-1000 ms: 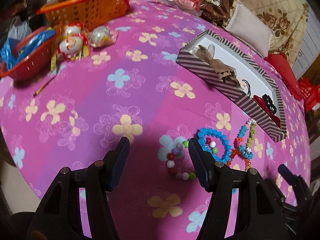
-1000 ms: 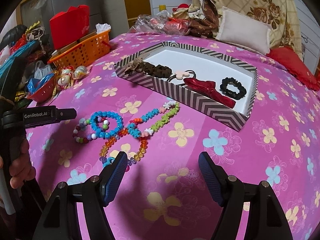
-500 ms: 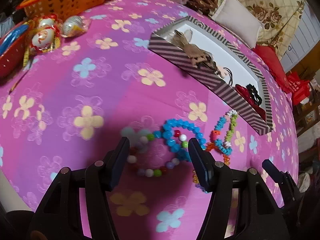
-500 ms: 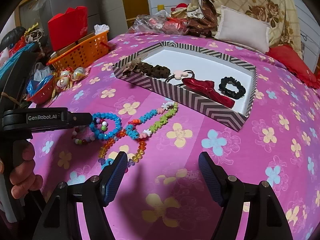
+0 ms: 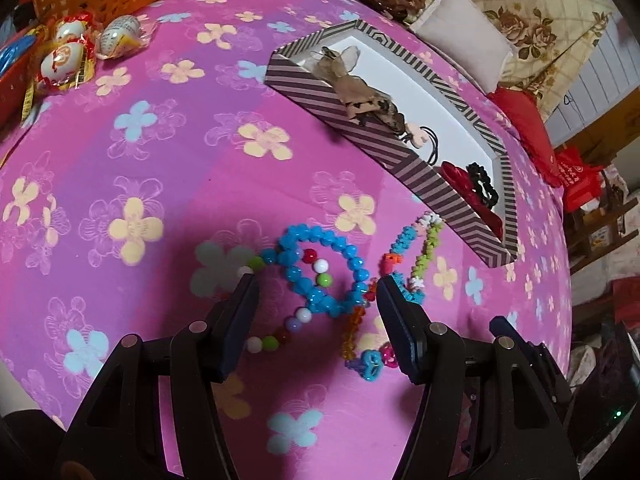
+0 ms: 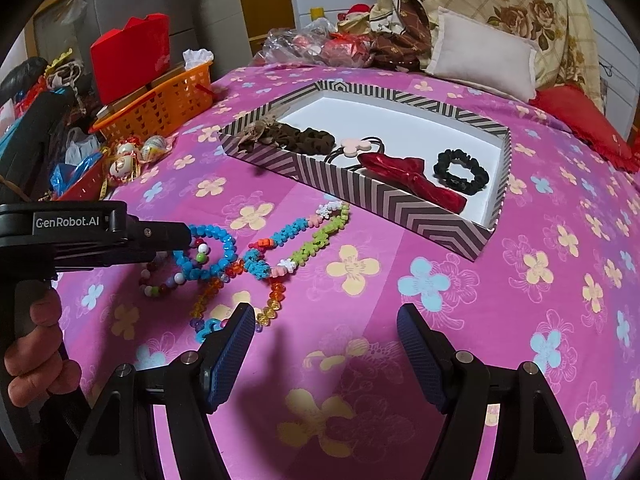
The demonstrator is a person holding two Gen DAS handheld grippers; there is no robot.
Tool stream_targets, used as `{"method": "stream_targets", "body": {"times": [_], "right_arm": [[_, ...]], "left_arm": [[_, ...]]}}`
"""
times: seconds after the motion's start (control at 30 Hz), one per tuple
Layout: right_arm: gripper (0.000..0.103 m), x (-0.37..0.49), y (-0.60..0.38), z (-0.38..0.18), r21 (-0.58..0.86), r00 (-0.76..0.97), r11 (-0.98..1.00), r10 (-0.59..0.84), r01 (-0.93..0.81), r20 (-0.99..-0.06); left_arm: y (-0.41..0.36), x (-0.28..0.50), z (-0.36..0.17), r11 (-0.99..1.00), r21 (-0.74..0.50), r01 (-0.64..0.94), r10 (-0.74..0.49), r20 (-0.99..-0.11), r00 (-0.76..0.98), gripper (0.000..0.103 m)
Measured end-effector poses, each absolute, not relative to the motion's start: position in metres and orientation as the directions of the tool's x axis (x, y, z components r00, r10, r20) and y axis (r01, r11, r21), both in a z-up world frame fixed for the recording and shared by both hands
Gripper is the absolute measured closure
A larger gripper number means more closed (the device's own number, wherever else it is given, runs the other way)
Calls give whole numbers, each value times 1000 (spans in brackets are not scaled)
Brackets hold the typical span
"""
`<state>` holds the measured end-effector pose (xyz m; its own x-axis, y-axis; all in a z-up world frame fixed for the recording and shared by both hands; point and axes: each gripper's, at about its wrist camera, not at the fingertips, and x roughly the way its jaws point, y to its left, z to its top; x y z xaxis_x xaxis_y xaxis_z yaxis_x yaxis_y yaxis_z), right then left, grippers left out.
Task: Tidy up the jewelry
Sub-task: 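Lower the left tool onto the blue beaded bracelet and close on it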
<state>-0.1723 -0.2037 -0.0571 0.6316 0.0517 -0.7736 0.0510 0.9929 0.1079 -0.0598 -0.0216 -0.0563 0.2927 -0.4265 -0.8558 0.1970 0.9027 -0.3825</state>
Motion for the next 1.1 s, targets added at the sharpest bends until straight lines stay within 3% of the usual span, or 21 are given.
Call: {"method": "stream_targets", "body": {"times": [0.1, 0.4, 0.53, 0.63, 1.1], "right_arm": [[32, -172, -204, -57, 109, 631, 993, 52, 52, -774], [32, -172, -207, -57, 113, 632, 992, 53, 55, -773], [32, -169, -211, -55, 125, 631, 990, 58, 63, -774], [32, -160, -222, -50, 184, 641, 979, 86, 87, -763], [38, -87, -220, -73, 174, 599, 981, 86, 91, -796]], "left_arm": [[-24, -58, -59, 900, -392, 190, -433, -858, 278, 45], [-24, -52, -68, 900, -406, 157, -434, -865, 253, 71], [-20, -50, -68, 899, -412, 150, -438, -861, 259, 89], [-16, -48, -69, 889, -436, 139, -457, -854, 249, 94], [-18, -49, -64, 889, -426, 168, -457, -848, 270, 97]]}}
